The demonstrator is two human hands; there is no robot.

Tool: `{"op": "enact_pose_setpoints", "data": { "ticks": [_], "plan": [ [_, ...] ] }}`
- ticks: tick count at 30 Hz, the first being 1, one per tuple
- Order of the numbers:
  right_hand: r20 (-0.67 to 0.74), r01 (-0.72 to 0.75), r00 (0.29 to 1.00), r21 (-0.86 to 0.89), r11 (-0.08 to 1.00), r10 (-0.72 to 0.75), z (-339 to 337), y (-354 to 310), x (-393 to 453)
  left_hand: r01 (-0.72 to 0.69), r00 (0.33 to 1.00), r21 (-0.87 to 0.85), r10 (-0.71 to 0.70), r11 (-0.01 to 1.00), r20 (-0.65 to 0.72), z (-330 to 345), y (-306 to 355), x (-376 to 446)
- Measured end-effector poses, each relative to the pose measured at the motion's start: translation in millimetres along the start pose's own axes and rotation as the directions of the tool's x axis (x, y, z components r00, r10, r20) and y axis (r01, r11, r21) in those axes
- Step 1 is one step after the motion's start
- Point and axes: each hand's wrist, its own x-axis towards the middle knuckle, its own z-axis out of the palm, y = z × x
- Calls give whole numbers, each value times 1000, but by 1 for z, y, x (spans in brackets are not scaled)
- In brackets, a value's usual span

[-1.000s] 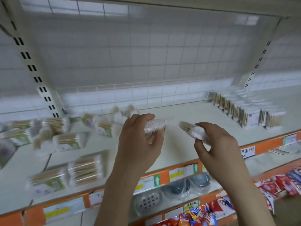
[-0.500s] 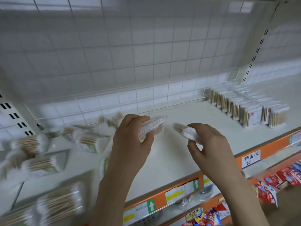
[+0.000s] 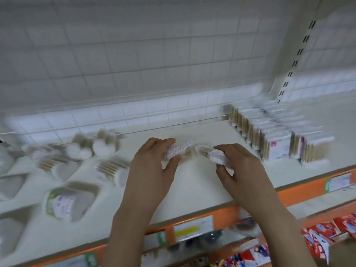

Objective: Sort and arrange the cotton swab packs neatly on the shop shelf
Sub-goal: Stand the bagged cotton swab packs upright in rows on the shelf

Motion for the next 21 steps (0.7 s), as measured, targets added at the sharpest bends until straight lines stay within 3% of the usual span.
{"op": "enact_pose_setpoints", "data": {
  "ticks": [11,21],
  "plan": [
    [44,-13,999,-42,999,15,-93,134,-6,45,998,59,-48,997,46,102,106,6],
    [138,56,990,-105,993,-41,-104,188,16,39,993,134,-53,990,108,136,132,7]
  ]
}}
